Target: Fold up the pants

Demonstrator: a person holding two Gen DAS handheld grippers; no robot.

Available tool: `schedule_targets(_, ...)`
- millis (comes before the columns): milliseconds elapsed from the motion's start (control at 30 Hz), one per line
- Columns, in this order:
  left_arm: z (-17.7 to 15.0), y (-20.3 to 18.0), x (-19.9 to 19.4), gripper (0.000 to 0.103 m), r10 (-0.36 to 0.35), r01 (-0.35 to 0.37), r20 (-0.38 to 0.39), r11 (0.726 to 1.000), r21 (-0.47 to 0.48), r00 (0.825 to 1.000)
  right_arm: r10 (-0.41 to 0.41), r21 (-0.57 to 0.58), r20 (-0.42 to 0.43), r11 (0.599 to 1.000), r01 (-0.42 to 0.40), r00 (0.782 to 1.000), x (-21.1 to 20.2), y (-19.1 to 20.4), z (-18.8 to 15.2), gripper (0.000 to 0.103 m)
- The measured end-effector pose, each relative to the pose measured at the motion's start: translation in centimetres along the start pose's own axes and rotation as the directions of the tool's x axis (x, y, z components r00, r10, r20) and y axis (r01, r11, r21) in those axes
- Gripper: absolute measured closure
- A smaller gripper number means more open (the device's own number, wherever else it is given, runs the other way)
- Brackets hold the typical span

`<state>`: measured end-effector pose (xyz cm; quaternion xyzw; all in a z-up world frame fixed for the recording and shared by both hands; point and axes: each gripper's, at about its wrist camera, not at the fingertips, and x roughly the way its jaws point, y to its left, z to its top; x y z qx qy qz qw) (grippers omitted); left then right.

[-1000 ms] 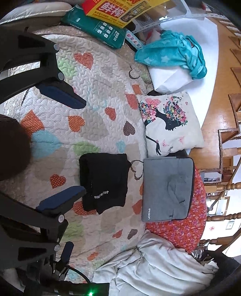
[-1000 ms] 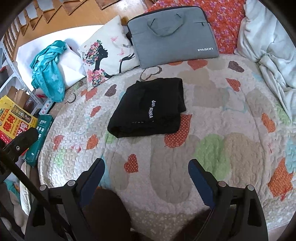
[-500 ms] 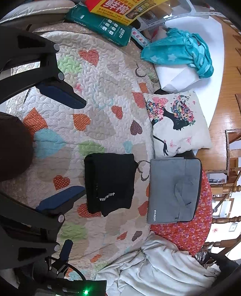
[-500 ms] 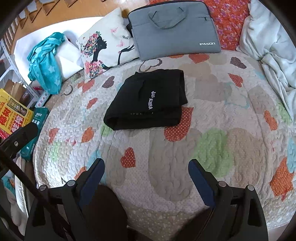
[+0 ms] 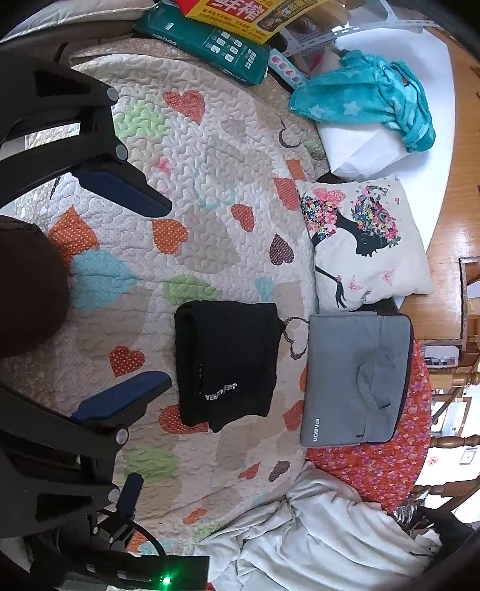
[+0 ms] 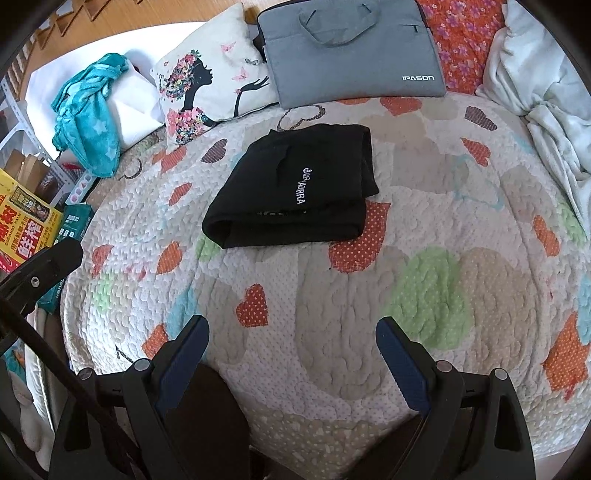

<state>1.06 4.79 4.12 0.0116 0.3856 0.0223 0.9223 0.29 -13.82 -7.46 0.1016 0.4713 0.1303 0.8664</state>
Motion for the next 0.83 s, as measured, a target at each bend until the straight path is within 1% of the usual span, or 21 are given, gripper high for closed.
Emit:
schedule_targets(67, 0.0, 0.4, -0.7, 0.018, 0.018, -0.017, 0.041, 0.999, -0.028, 0.999, 0.002, -0.004, 0.001, 1.000, -0.002, 1.000, 0.0, 0.1, 0.0, 0.008)
schedule_targets(100, 0.0, 0.6, -1.4, 0.018, 0.041, -0.037, 0.084, 0.998, -0.050, 0.996, 0.001, -0.009, 0.005, 1.000, -0.001, 1.000, 0.0, 0.2, 0.0, 0.008)
schedule_targets(133, 0.1, 1.0, -2.5, 0.018, 0.063, -0.054, 0.142, 0.996, -0.069, 0.988, 0.001, -0.013, 0.009, 1.000, -0.001, 1.000, -0.1, 0.3, 0.0, 0.008)
schedule_targets(167, 0.1, 1.3, -3.6, 0.017, 0.084, -0.068, 0.199, 0.994, -0.086, 0.976, 0.000, -0.021, 0.018, 1.000, 0.000, 1.000, -0.3, 0.5, 0.1, 0.008)
schedule_targets(200, 0.2, 1.5, -4.4, 0.012, 0.101, -0.080, 0.237, 0.992, -0.098, 0.966, -0.002, -0.027, 0.025, 1.000, 0.002, 1.000, -0.5, 0.7, 0.1, 0.008)
schedule_targets(233, 0.3, 1.7, -5.5, 0.000, 0.126, -0.097, 0.282, 0.989, -0.113, 0.951, -0.004, -0.034, 0.032, 0.999, 0.005, 0.999, -0.6, 0.8, 0.1, 0.008)
schedule_targets(300, 0.3, 2.2, -7.5, 0.000, 0.177, -0.129, 0.369, 0.980, -0.149, 0.912, -0.003, -0.048, 0.045, 0.999, 0.006, 0.999, -1.0, 1.2, 0.3, 0.008)
schedule_targets(400, 0.0, 2.5, -9.0, 0.000, 0.228, -0.167, 0.427, 0.970, -0.176, 0.875, -0.001, -0.081, 0.052, 0.997, 0.005, 0.999, -1.2, 1.9, 0.8, 0.008)
schedule_targets(433, 0.0, 2.5, -9.1, 0.000, 0.239, -0.183, 0.434, 0.969, -0.167, 0.869, -0.001, -0.094, 0.052, 0.996, 0.006, 0.999, -1.3, 2.2, 1.0, 0.008)
schedule_targets(467, 0.0, 2.4, -9.1, 0.000, 0.228, -0.180, 0.427, 0.972, -0.151, 0.875, -0.004, -0.116, 0.054, 0.993, 0.010, 0.999, -1.3, 2.6, 1.3, 0.008)
schedule_targets(567, 0.4, 2.1, -8.0, 0.000, 0.143, -0.115, 0.352, 0.988, -0.101, 0.925, -0.004, -0.158, 0.056, 0.987, 0.013, 0.998, -1.4, 3.5, 1.9, 0.008)
schedule_targets(667, 0.2, 1.9, -6.2, 0.000, 0.084, -0.060, 0.253, 0.993, -0.099, 0.964, -0.008, -0.180, 0.064, 0.983, 0.019, 0.998, -1.3, 4.3, 2.3, 0.008)
schedule_targets(700, 0.1, 1.8, -5.6, 0.000, 0.070, -0.048, 0.222, 0.994, -0.100, 0.973, -0.006, -0.178, 0.066, 0.984, 0.017, 0.998, -1.3, 4.4, 2.2, 0.008)
schedule_targets(767, 0.0, 1.7, -4.5, 0.000, 0.054, -0.038, 0.173, 0.994, -0.098, 0.983, 0.001, -0.168, 0.063, 0.986, 0.010, 0.998, -1.1, 4.3, 1.8, 0.008)
schedule_targets(833, -0.1, 1.6, -3.7, 0.000, 0.049, -0.035, 0.137, 0.994, -0.104, 0.989, -0.003, -0.164, 0.047, 0.986, 0.011, 0.999, -0.6, 4.1, 1.5, 0.008)
